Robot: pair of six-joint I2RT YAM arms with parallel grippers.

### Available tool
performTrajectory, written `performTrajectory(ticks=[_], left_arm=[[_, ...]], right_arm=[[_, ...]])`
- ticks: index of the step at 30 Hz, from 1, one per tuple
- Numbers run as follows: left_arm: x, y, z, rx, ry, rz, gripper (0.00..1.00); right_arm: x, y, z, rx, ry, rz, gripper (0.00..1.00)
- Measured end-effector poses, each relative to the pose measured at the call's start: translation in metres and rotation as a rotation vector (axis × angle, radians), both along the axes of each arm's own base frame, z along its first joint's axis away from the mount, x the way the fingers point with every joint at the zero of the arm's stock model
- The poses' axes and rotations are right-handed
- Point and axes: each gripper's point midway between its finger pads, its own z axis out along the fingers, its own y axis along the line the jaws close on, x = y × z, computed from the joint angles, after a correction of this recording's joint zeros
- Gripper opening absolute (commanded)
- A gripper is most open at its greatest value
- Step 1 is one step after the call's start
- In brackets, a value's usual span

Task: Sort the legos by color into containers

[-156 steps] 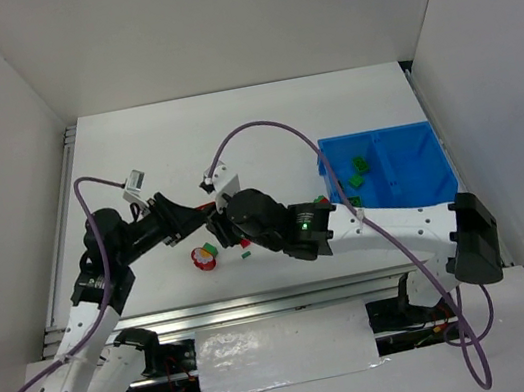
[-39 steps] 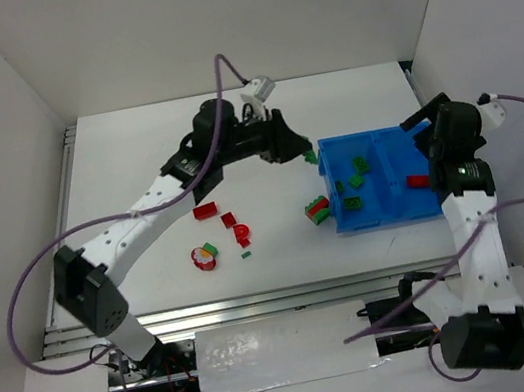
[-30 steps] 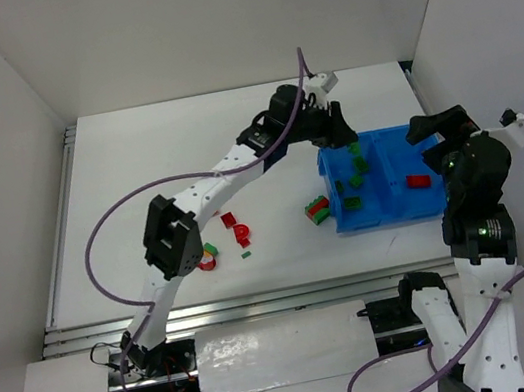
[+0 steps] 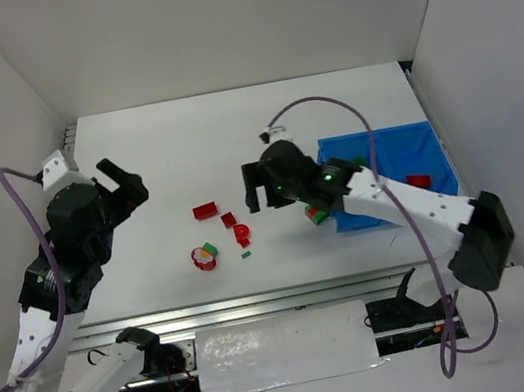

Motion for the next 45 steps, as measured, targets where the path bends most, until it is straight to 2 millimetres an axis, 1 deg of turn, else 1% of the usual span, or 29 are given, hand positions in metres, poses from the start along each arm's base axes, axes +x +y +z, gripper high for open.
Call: performTrajectory(ticks=[1,3,6,10,11,13,15,16,18,19,22,25,26,27,30,31,33,34,35,36,37,40,41,43,45], left_arm=[[-0.009,0.013,-0.006,0.016,0.026,0.046,1.0],[-0.019,0.025,-0.015,0.044,0.067,0.087,1.0],[-0.034,0.038,-0.029,0.084,0.112,0.121,1.0],[-0.051,0.054,-0.053,0.155,0.174,0.158,1.0],[-0.053,0.056,-0.057,0.165,0.179,0.163,0.99],[-0.058,0.06,-0.068,0.185,0.188,0.167,1.0],[-0.062,0.063,-0.081,0.202,0.202,0.167,1.0],[-0.064,0.064,-0.086,0.208,0.211,0.165,1.0],[-0.064,0.063,-0.09,0.223,0.221,0.153,1.0],[-0.064,0.062,-0.09,0.224,0.221,0.147,0.99],[-0.06,0.058,-0.089,0.219,0.216,0.129,0.99],[-0.057,0.055,-0.09,0.229,0.221,0.106,1.0],[-0.056,0.053,-0.091,0.23,0.222,0.097,1.0],[-0.055,0.052,-0.091,0.229,0.223,0.089,0.99],[-0.052,0.048,-0.091,0.234,0.222,0.063,1.0],[-0.052,0.047,-0.092,0.235,0.223,0.057,0.99],[-0.05,0.045,-0.093,0.234,0.227,0.049,1.0],[-0.049,0.044,-0.094,0.234,0.23,0.045,0.99],[-0.049,0.044,-0.094,0.234,0.231,0.042,0.99],[-0.048,0.043,-0.095,0.238,0.233,0.037,1.0],[-0.048,0.043,-0.096,0.241,0.234,0.033,0.99],[-0.047,0.043,-0.098,0.241,0.243,0.028,1.0],[-0.047,0.043,-0.098,0.239,0.245,0.026,1.0],[-0.046,0.043,-0.099,0.236,0.248,0.024,1.0],[-0.046,0.042,-0.099,0.235,0.249,0.019,0.99]], right_arm=[[0.003,0.019,-0.006,-0.02,0.004,0.018,1.0],[0.009,0.041,-0.016,-0.038,0.008,0.029,1.0],[0.022,0.07,-0.041,-0.094,0.027,0.021,0.99],[0.046,0.114,-0.077,-0.168,0.042,0.006,0.96],[0.05,0.123,-0.089,-0.183,0.05,0.011,0.94],[0.052,0.132,-0.11,-0.219,0.074,0.018,0.93],[0.051,0.134,-0.13,-0.257,0.102,0.025,0.9],[0.05,0.135,-0.135,-0.269,0.112,0.027,0.89],[0.049,0.134,-0.146,-0.29,0.129,0.029,0.85],[0.048,0.133,-0.15,-0.299,0.137,0.031,0.81],[0.047,0.132,-0.156,-0.314,0.148,0.031,0.74],[0.047,0.132,-0.162,-0.322,0.154,0.031,0.72],[0.047,0.131,-0.166,-0.329,0.159,0.031,0.67],[0.047,0.13,-0.168,-0.335,0.162,0.033,0.65],[0.046,0.129,-0.178,-0.348,0.175,0.036,0.54],[0.046,0.129,-0.18,-0.349,0.181,0.037,0.48],[0.047,0.127,-0.181,-0.352,0.185,0.043,0.43],[0.048,0.127,-0.181,-0.349,0.185,0.045,0.36],[0.049,0.127,-0.181,-0.348,0.188,0.047,0.26],[0.05,0.127,-0.181,-0.346,0.188,0.047,0.04],[0.051,0.127,-0.18,-0.343,0.186,0.045,0.0],[0.051,0.124,-0.177,-0.342,0.179,0.044,0.0],[0.051,0.122,-0.171,-0.338,0.173,0.04,0.0],[0.053,0.117,-0.155,-0.325,0.152,0.027,0.0],[0.055,0.11,-0.132,-0.301,0.124,0.01,0.0]])
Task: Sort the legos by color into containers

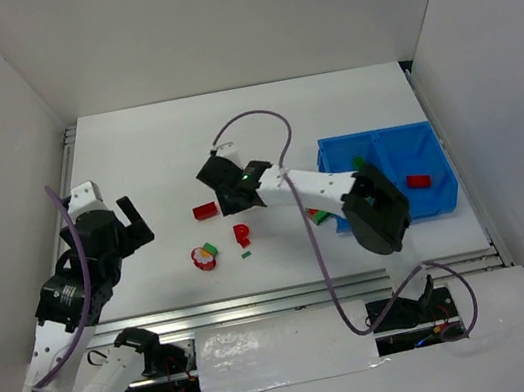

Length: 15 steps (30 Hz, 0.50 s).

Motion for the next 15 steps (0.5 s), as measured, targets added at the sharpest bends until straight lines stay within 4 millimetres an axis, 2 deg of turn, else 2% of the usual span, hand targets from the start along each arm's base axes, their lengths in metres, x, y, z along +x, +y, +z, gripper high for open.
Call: performTrajectory(ticks=[3,5,7,9,11,15], left_arm=[[0.0,-0.002,0.0,-0.005,0.0,-0.01,0.99],[0.001,-0.003,-0.001,-0.005,0.002,-0.019,0.99],[0.001,-0.004,-0.002,0.001,0.007,-0.031,1.0],[0.001,-0.006,-0.004,-0.002,0.01,-0.039,1.0],[0.001,-0.007,-0.005,-0.004,0.014,-0.045,1.0],[0.003,-0.009,-0.006,-0.01,0.015,-0.054,1.0]], right_arm=[[0.006,-0.035,0.056,0.075,-0.07,-0.063,0.01],[0.014,-0.076,0.089,0.124,-0.116,-0.139,0.01],[0.024,-0.128,0.115,0.177,-0.167,-0.248,0.01],[0.028,-0.187,0.126,0.197,-0.205,-0.371,0.01],[0.024,-0.239,0.129,0.195,-0.229,-0.48,0.02],[0.016,-0.323,0.133,0.198,-0.266,-0.679,0.03]])
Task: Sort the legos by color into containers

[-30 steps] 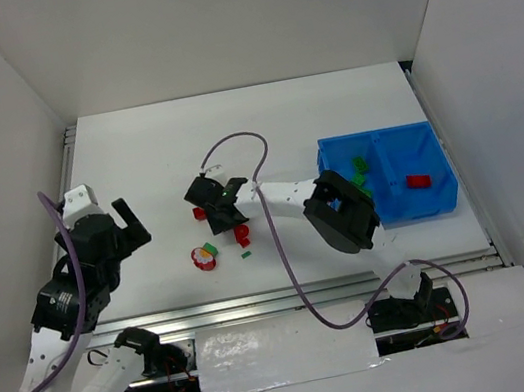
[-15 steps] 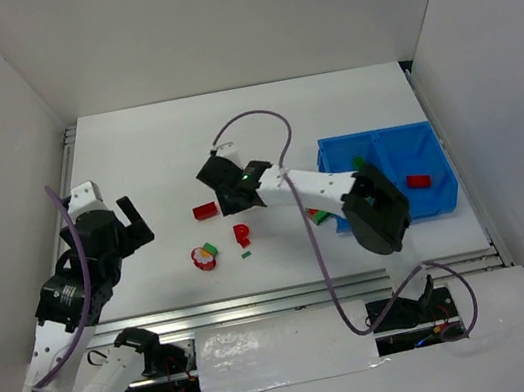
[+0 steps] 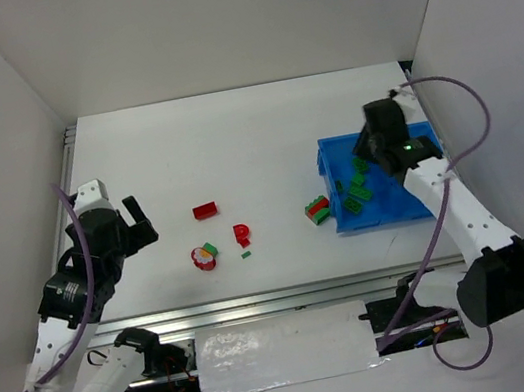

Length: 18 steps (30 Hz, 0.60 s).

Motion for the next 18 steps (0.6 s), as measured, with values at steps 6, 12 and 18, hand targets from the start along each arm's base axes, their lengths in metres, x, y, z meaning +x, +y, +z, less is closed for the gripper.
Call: performTrajectory(ticks=[6,12,18], left_arm=[[0.002,-0.003,-0.001,-0.005,0.006,-0.01,1.0],[0.001,-0.004,0.0,-0.009,0.001,-0.018,0.99],[0.002,-0.007,0.001,-0.006,-0.005,-0.043,0.99]], right_arm=[[-0.011,-0.144,-0.009,0.062,-0.001,-0.421,0.1],[-0.009,-0.163,-0.033,0.1,0.044,-0.501,0.53],[-0.004,-0.16,-0.064,0.127,0.131,-0.507,0.76]])
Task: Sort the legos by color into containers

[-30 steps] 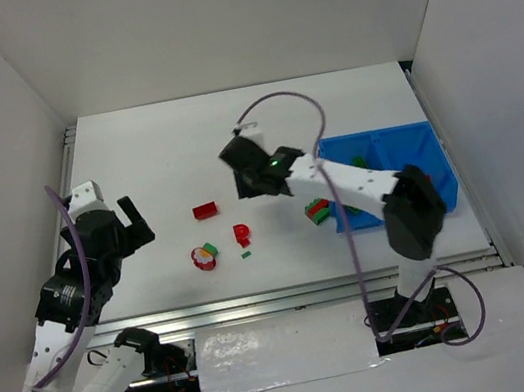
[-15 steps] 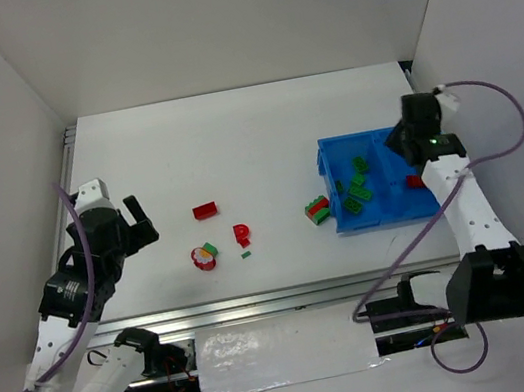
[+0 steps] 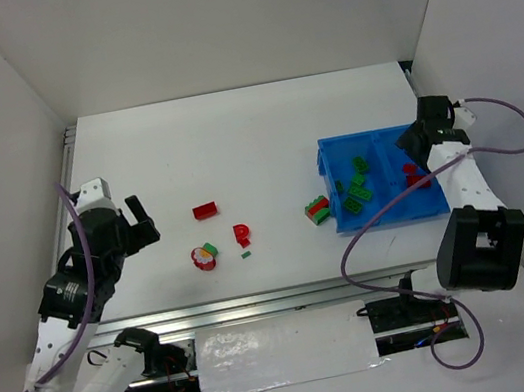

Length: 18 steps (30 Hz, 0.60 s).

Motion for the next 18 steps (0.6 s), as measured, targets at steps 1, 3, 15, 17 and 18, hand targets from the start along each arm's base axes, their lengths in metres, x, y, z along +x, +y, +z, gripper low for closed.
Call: performTrajectory(ticks=[1,3,15,17,18], left_arm=[[0.0,0.0,0.0,0.0,0.002,-0.001,0.99],[0.001,-0.001,-0.001,0.001,0.006,-0.002,0.99],[0.003,0.007,-0.006,0.025,0.028,0.042,1.0],[0.001,0.011,-0.008,0.029,0.035,0.073,1.0],[0.0,0.014,-0.008,0.035,0.036,0.087,1.0]], right_arm=[[0.0,0.0,0.0,0.002,-0.002,0.001,0.77],[0.001,0.001,0.002,0.004,-0.01,0.002,0.78],[0.003,0.156,0.095,-0.007,-0.324,0.486,1.0],[-0.007,0.212,0.106,0.018,-0.364,0.647,1.0],[-0.012,0.235,0.107,0.026,-0.367,0.713,1.0]])
